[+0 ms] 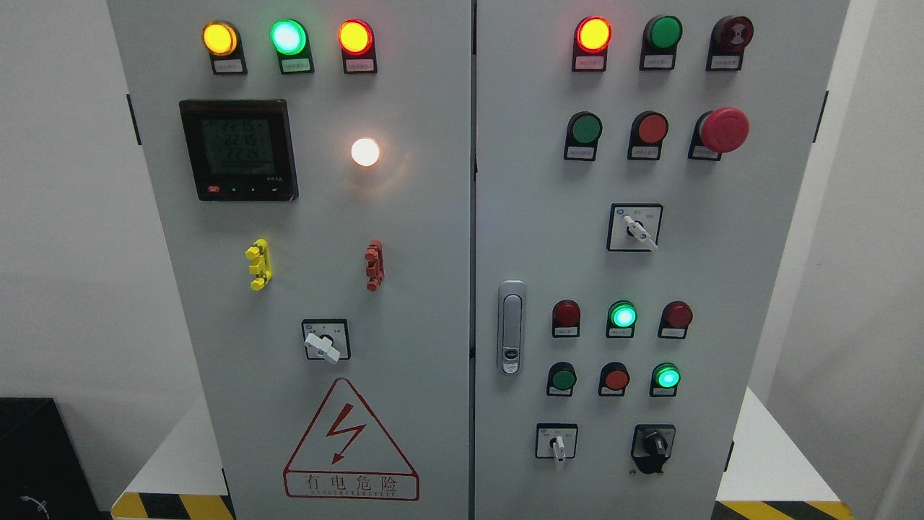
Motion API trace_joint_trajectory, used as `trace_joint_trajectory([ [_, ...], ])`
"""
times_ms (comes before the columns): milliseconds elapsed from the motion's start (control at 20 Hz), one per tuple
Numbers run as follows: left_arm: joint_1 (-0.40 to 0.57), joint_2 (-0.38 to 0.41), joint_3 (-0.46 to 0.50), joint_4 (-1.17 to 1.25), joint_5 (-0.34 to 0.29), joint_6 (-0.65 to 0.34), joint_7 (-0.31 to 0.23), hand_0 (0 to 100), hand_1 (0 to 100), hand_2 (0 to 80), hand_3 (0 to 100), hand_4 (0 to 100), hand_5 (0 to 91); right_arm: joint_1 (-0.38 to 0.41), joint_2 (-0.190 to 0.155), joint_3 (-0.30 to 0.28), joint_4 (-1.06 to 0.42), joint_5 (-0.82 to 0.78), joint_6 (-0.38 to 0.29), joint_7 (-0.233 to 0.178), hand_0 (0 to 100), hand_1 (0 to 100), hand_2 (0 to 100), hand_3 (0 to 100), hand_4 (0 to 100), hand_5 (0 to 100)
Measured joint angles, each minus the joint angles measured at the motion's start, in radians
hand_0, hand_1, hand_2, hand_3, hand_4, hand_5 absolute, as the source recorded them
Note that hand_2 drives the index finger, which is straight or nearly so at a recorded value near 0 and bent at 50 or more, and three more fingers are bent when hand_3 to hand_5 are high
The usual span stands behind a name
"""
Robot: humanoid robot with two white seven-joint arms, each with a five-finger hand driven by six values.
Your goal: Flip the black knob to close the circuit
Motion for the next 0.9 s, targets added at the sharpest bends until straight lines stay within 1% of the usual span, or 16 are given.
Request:
trace_joint_trajectory([
  [351,0.000,0.000,0.000,0.000,0.000,0.000,0.000,0,0,0.0,0,0,0.0,-0.006,0.000,-0.027,-0.078,0.065,0.002,0.000,0,33,78,95,76,78],
  [501,0.000,0.000,0.000,0.000,0.000,0.000,0.000,0,0,0.0,0,0,0.0,-0.016,0.000,-0.037,-0.107,0.086,0.022,0.001,0,31,78,95,76,78],
  [601,0.000,0.000,0.000,0.000,0.000,0.000,0.000,0,0,0.0,0,0,0.0,-0.027,0.000,-0.047,-0.125,0.109,0.029,0.001,0,29,78,95,76,78],
  [702,0.000,0.000,0.000,0.000,0.000,0.000,0.000,0,0,0.0,0,0,0.0,-0.039,0.000,-0.056,-0.140,0.131,0.037,0.001,0,23,78,95,76,79],
  [752,0.000,0.000,0.000,0.000,0.000,0.000,0.000,0,0,0.0,0,0,0.0,-0.046,0.000,-0.060,-0.147,0.138,0.042,0.001,0,21,78,95,76,79],
  [902,0.000,0.000,0.000,0.000,0.000,0.000,0.000,0,0,0.0,0,0,0.0,-0.062,0.000,-0.070,-0.167,0.160,0.061,0.003,0,11,78,95,76,79],
])
